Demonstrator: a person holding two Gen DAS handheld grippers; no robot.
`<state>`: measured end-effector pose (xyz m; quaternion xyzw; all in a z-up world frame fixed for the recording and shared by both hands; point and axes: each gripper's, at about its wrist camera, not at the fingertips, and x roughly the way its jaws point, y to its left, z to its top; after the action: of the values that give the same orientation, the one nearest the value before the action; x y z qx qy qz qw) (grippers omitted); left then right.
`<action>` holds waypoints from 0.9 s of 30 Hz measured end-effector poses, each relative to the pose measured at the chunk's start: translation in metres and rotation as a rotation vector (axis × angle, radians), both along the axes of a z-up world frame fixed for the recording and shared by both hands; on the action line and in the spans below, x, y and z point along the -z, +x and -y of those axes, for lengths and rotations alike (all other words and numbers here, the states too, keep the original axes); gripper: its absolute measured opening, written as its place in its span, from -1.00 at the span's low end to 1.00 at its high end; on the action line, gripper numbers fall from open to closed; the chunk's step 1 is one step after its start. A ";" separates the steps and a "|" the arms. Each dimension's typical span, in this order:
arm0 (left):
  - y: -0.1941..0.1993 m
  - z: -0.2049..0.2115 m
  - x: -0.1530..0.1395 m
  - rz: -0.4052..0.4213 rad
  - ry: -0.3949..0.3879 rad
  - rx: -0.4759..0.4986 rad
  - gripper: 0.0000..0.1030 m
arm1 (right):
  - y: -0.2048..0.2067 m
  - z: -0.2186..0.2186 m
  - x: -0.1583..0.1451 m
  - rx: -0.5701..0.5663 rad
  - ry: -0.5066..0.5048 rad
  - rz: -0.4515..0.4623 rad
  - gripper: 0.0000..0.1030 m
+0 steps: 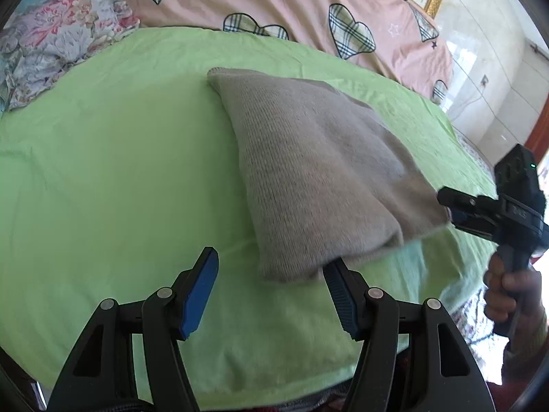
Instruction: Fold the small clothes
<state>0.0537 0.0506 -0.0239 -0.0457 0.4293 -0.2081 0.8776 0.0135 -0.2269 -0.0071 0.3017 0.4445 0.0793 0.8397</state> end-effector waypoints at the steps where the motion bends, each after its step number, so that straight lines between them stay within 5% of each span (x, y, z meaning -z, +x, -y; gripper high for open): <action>1: 0.002 0.006 0.002 0.019 0.041 -0.014 0.23 | 0.001 -0.002 0.000 -0.004 -0.002 0.004 0.00; 4: 0.006 0.017 0.014 0.014 0.134 -0.062 0.05 | 0.004 -0.011 0.003 -0.020 -0.006 0.009 -0.02; 6: 0.003 0.017 0.015 0.022 0.130 -0.080 -0.09 | 0.007 -0.017 0.007 -0.035 -0.016 0.006 -0.17; 8: -0.001 0.015 0.010 0.042 0.116 -0.099 -0.54 | 0.010 -0.018 0.011 -0.044 -0.025 -0.006 -0.82; 10: -0.005 0.012 0.002 0.055 0.105 -0.145 -0.79 | 0.011 -0.015 0.008 -0.043 -0.051 -0.012 -0.89; 13: -0.019 0.022 -0.014 0.128 0.170 -0.155 -0.84 | 0.005 -0.005 -0.018 -0.041 -0.078 0.067 -0.89; 16: -0.023 0.034 -0.007 0.105 0.216 -0.134 -0.85 | 0.002 0.000 -0.030 -0.054 -0.177 0.064 -0.89; 21: -0.020 0.031 0.005 0.034 0.218 -0.122 -0.86 | 0.002 0.005 0.011 -0.062 -0.230 -0.080 -0.89; 27: -0.018 0.031 0.014 0.005 0.218 -0.102 -0.86 | 0.007 0.004 0.018 -0.067 -0.292 -0.114 -0.89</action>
<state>0.0353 0.0192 -0.0380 0.0289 0.4445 -0.1153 0.8879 0.0205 -0.2308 -0.0253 0.1655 0.5082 0.0243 0.8448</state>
